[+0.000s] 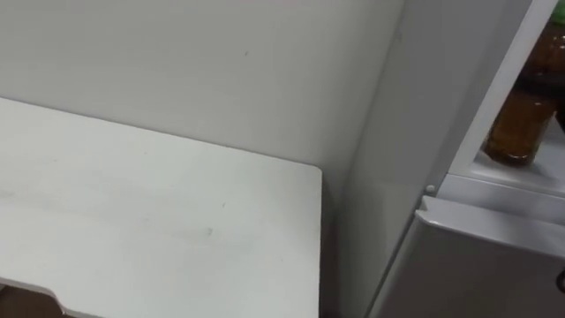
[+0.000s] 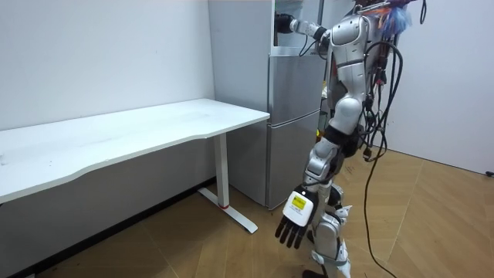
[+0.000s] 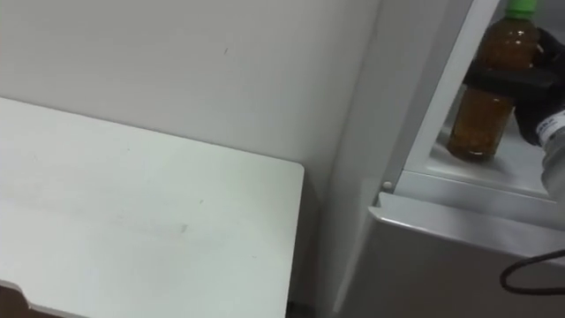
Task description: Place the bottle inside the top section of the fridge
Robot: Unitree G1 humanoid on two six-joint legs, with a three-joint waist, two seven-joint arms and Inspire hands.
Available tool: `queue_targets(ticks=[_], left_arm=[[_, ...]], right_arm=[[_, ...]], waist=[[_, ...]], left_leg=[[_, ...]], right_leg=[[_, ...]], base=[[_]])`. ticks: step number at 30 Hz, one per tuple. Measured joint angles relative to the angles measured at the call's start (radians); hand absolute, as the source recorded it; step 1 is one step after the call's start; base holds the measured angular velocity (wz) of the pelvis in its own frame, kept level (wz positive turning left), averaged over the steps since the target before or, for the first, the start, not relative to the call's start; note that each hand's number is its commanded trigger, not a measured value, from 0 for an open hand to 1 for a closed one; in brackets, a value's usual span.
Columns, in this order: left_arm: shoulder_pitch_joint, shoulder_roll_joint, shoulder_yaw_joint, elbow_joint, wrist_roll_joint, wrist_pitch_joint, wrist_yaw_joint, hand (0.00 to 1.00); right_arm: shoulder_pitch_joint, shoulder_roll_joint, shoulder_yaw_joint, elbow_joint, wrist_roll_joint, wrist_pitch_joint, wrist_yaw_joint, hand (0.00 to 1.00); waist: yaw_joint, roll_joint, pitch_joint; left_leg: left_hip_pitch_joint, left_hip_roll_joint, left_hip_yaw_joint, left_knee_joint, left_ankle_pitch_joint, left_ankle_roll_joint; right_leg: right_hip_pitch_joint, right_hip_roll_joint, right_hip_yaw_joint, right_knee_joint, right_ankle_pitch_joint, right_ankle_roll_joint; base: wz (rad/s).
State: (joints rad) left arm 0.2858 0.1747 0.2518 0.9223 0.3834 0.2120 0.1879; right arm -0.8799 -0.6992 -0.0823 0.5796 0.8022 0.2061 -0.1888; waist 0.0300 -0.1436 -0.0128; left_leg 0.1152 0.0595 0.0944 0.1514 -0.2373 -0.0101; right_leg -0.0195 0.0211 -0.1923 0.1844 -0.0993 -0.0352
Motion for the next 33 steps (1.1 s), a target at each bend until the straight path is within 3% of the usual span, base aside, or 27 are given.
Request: queue_targets(ticks=[3,11,22,29,33], left_arm=[[-0.001,0.0,0.0,0.0,0.0,-0.001,0.005,0.0],[0.004,0.0,-0.021,-0.003,0.0,-0.002,0.007,0.0],[0.019,0.0,-0.022,-0.009,-0.003,-0.005,0.005,0.0],[0.017,0.0,-0.022,-0.011,-0.047,-0.007,0.005,0.0],[0.016,0.0,-0.022,-0.011,-0.048,-0.007,0.007,0.0]], right_arm=[[0.002,0.0,-0.005,-0.013,0.0,0.0,0.002,0.0],[0.173,0.0,-0.027,-0.251,-0.021,-0.005,-0.007,0.0],[0.201,0.0,-0.027,-0.342,-0.085,-0.006,-0.02,0.0],[0.287,0.0,-0.063,-0.454,-0.103,-0.007,-0.052,0.0],[0.315,0.0,-0.068,-0.481,-0.103,-0.007,-0.06,0.0]], waist=[[-0.003,0.002,-0.0002],[-0.006,0.015,-0.0028],[-0.024,0.017,-0.0018],[-0.023,0.017,-0.0022],[-0.023,0.024,0.0015]], left_leg=[[0.0,0.001,0.001,0.0,0.0,0.0],[0.022,0.002,0.006,-0.001,0.0,0.0],[0.031,0.002,0.015,-0.007,-0.002,-0.002],[0.03,0.004,0.015,-0.007,-0.002,-0.002],[0.031,0.005,0.015,-0.008,-0.003,-0.003]], right_leg=[[0.0,0.001,0.0,0.0,0.0,0.0],[0.019,0.0,-0.001,0.0,0.0,0.0],[0.024,0.002,0.004,0.003,0.003,-0.004],[0.021,0.006,0.006,-0.001,0.003,-0.003],[0.021,0.008,0.014,-0.001,0.003,-0.003]], base=[[0.0],[0.0],[-0.02],[0.0],[0.0]])
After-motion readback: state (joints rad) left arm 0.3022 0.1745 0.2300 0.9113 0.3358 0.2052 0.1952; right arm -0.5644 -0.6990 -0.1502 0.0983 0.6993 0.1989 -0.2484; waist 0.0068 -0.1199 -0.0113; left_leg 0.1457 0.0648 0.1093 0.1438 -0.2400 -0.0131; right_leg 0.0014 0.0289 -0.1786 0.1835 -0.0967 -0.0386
